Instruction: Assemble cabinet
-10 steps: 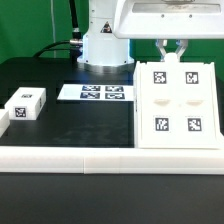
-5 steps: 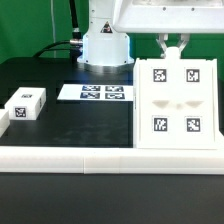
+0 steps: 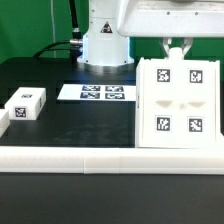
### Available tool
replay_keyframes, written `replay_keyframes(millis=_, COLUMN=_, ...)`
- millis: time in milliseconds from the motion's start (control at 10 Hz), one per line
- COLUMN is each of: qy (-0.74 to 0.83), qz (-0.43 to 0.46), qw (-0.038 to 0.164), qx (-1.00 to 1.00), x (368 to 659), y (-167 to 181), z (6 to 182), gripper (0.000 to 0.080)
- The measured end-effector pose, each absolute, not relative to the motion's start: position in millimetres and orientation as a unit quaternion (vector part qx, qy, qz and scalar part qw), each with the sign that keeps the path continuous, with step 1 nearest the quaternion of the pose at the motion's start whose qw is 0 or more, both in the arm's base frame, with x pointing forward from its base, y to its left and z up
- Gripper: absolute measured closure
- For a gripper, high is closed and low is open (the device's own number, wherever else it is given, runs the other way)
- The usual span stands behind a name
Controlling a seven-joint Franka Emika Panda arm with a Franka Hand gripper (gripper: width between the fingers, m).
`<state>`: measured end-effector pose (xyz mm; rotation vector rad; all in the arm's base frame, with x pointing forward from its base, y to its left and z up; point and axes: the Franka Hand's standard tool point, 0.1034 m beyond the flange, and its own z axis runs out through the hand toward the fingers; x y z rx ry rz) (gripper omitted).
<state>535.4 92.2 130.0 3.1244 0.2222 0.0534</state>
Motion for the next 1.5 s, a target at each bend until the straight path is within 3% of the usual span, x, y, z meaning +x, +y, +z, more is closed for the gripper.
replay_keyframes(millis=100, qy=0.084, qz=0.020, qw=0.005, qx=0.996, x=543.4, y=88.6, z=137.0, gripper=0.0798)
replay_keyframes(millis=600, qy=0.087, qz=0.019, qw=0.005, qx=0.996, x=544.5, y=89.8, z=136.3, gripper=0.0769)
replay_keyframes(millis=700, qy=0.087, qz=0.019, qw=0.005, qx=0.996, x=544.4, y=89.9, z=136.2, gripper=0.0590)
replay_keyframes(millis=800, qy=0.087, qz=0.019, qw=0.005, qx=0.996, x=544.4, y=89.9, z=136.2, gripper=0.0590)
replay_keyframes(millis=1100, qy=0.087, qz=0.019, qw=0.005, qx=0.996, x=544.4, y=89.9, z=136.2, gripper=0.0091)
replay_keyframes(millis=1300, qy=0.082, qz=0.017, qw=0.005, qx=0.996, x=539.6, y=93.8, z=134.8, gripper=0.0005)
replay_keyframes(millis=1500, qy=0.074, qz=0.011, qw=0.005, qx=0.997, x=497.7, y=90.0, z=127.9, gripper=0.0002)
